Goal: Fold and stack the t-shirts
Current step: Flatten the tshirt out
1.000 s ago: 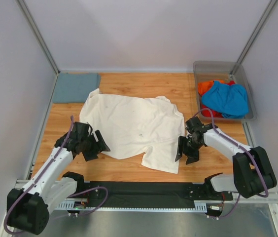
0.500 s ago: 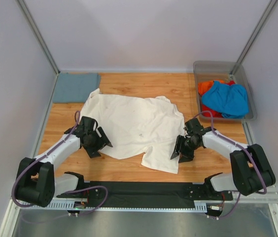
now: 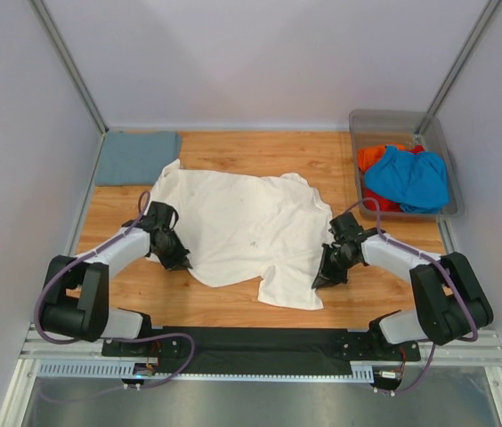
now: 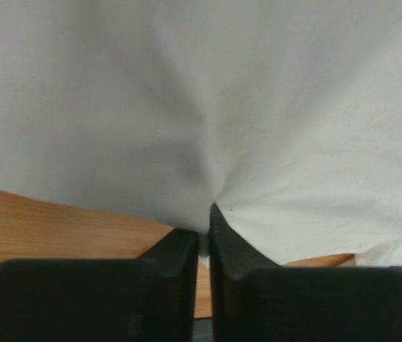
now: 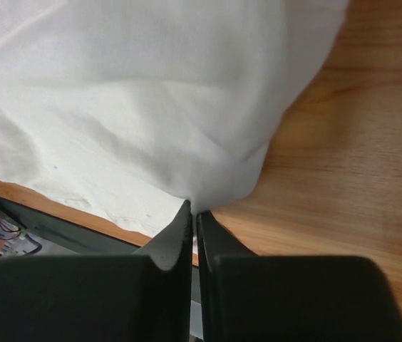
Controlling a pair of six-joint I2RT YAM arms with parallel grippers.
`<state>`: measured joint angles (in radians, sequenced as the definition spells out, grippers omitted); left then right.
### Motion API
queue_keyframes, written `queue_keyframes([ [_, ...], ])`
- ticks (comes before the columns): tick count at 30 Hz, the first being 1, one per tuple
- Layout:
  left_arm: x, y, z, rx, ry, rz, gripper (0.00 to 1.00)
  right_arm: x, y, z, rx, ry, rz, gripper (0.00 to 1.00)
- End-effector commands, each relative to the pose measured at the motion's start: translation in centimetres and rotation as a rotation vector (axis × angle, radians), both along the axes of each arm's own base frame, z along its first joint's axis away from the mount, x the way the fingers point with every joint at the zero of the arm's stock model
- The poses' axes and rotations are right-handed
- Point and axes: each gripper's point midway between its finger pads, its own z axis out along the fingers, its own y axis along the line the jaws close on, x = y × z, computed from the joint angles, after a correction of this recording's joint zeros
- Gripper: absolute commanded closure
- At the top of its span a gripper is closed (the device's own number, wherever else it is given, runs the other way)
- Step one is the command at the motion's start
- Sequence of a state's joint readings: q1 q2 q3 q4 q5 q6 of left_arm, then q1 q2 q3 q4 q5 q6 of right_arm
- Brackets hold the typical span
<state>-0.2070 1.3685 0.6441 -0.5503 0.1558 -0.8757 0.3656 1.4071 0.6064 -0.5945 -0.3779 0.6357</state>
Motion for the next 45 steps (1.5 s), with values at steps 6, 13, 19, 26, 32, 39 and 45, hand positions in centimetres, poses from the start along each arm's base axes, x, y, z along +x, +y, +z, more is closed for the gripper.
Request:
queue_keyframes([
  [6, -0.7, 2.1, 5.8, 0.082, -0.131, -0.007, 1.00, 3.2, -2.7, 7.2, -0.136, -0.297, 0.061, 1.00],
  [13, -5.4, 5.2, 11.0, 0.153, -0.289, 0.073, 0.99, 2.8, -4.2, 19.9, -0.098, -0.558, -0.006, 1.00],
  [19, -4.1, 6.2, 13.1, 0.247, -0.312, -0.018, 0.89, 2.0, -3.5, 23.7, -0.034, -0.581, -0.001, 1.00],
  [26, 7.7, 2.6, 14.6, 0.253, -0.301, -0.321, 0.37, 4.7, -3.7, 25.4, -0.049, -0.592, -0.010, 1.00],
  [32, 8.8, 2.1, 18.5, 0.303, -0.325, -0.307, 0.25, 8.8, -4.2, 24.1, -0.122, -0.538, -0.033, 1.00],
  [39, -4.3, -4.4, 11.5, 0.087, -0.182, -0.394, 0.61, 11.1, -3.0, 21.1, -0.083, -0.466, -0.015, 1.00],
  [45, -10.2, -4.9, 7.6, 0.101, -0.065, -0.423, 0.75, 11.5, -3.6, 20.4, -0.102, -0.467, -0.002, 1.00],
])
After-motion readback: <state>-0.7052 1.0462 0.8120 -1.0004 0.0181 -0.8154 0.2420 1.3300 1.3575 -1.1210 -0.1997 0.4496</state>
